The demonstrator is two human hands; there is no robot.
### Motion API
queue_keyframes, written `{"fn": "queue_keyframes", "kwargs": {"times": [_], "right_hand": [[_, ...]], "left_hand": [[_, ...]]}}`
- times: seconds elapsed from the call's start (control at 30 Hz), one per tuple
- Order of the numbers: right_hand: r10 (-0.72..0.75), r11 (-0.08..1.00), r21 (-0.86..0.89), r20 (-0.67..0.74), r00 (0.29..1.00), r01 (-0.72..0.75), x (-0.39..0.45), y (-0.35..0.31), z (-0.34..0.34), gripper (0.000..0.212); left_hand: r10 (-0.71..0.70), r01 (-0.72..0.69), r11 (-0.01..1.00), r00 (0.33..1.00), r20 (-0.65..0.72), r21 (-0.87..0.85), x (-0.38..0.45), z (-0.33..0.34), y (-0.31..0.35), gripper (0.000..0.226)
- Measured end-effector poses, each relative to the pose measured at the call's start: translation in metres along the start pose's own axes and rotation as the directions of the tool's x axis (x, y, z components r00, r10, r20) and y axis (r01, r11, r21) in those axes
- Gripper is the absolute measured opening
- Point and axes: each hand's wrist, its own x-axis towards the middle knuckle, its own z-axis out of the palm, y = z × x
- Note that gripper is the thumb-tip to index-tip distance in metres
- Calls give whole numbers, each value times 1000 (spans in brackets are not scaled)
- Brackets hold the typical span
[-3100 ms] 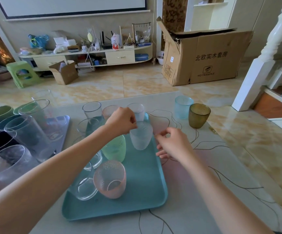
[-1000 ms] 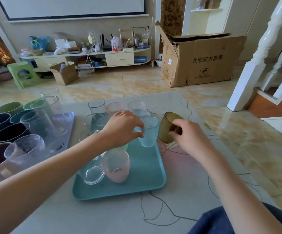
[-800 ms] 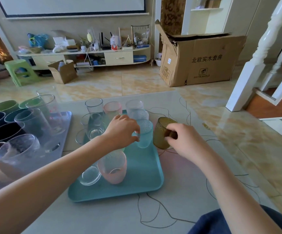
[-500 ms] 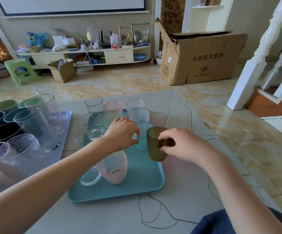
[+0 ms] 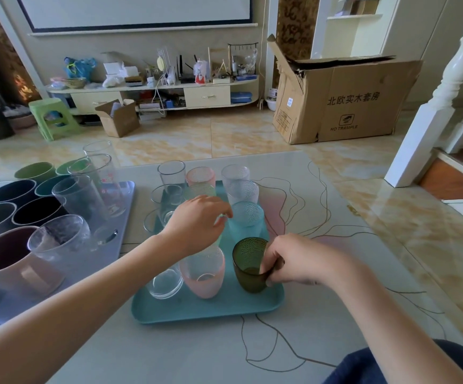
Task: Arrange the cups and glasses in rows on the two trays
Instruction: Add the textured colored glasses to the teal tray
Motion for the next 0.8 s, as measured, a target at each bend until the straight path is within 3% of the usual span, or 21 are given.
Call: {"fn": "queue_keyframes", "kwargs": {"times": [0.07, 0.2, 0.27, 0.37, 0.47, 0.57, 0.67, 0.73, 0.8], "right_hand": [[-21, 1000, 17, 23, 1000, 20, 0, -1, 1, 22], [-89, 968, 231, -28, 996, 93, -7, 3, -14, 28], [-49, 952, 293, -139, 989, 89, -10, 11, -24, 27], [88, 970, 244, -308, 947, -11, -3, 30, -20, 10], [242, 966, 153, -256, 936, -208, 9, 42, 1, 19], [285, 937, 248, -137, 949, -246, 26, 48, 28, 26], [307, 940, 206, -174, 936, -270, 46, 58, 55, 22], [327, 933, 222, -202, 923, -282, 52, 62, 62, 21], [322, 935, 231, -225, 920, -270, 55, 63, 64, 20]], "left_hand": [[-31, 29, 999, 996, -82, -25, -10, -4, -8, 23], [-157, 117, 980, 951, -266, -161, -27, -8, -26, 26], [-295, 190, 937, 880, -372, -293, -36, -12, -33, 26], [-569, 300, 781, 704, -426, -548, -54, -17, -42, 25], [-751, 394, 575, 602, -271, -717, -74, -14, -53, 29], [-824, 424, 381, 558, -94, -821, -92, 5, -72, 33], [-852, 478, 187, 513, 100, -858, -104, 25, -86, 37], [-817, 500, 98, 534, 217, -860, -108, 34, -88, 35], [-748, 516, 119, 608, 265, -848, -109, 36, -82, 31]]}}
